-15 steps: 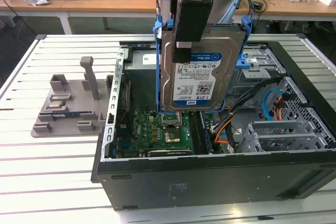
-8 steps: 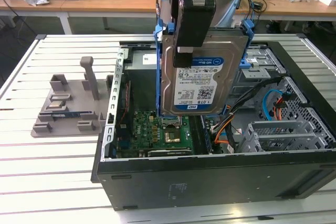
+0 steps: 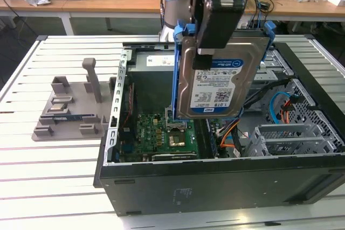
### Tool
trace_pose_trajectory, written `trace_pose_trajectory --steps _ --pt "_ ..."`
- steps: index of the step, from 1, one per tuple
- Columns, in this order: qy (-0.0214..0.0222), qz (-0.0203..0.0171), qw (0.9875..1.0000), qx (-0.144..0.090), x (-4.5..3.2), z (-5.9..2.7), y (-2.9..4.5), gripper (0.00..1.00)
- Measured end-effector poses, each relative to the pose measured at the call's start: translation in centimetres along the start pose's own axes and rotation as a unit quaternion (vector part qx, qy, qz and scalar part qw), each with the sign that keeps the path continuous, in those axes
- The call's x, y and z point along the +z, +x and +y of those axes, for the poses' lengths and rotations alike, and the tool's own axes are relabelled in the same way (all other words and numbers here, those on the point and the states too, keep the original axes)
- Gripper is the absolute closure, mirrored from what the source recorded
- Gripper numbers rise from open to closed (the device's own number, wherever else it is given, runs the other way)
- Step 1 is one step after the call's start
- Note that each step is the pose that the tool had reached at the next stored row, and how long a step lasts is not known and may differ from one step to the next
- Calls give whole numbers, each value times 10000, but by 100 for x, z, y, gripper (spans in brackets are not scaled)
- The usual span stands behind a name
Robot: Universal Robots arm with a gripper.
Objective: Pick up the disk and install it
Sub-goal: 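Pick up the disk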
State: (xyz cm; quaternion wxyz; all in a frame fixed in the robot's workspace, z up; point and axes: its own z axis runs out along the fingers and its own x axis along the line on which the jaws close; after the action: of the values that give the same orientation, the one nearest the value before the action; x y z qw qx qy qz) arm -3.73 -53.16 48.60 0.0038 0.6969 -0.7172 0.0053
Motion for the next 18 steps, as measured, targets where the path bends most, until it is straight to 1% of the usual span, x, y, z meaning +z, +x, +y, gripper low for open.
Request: trace_pose_trajectory --steps 4,14,16,17,18 --pt "0 0 10000 0 1 -87 -3 63" --pt "0 -1 10000 0 1 -263 -8 63" --pt "0 -1 10000 0 1 -315 -9 63" --pt "0 0 10000 0 1 -359 -10 63" --pt "0 0 10000 0 2 -379 -11 63"
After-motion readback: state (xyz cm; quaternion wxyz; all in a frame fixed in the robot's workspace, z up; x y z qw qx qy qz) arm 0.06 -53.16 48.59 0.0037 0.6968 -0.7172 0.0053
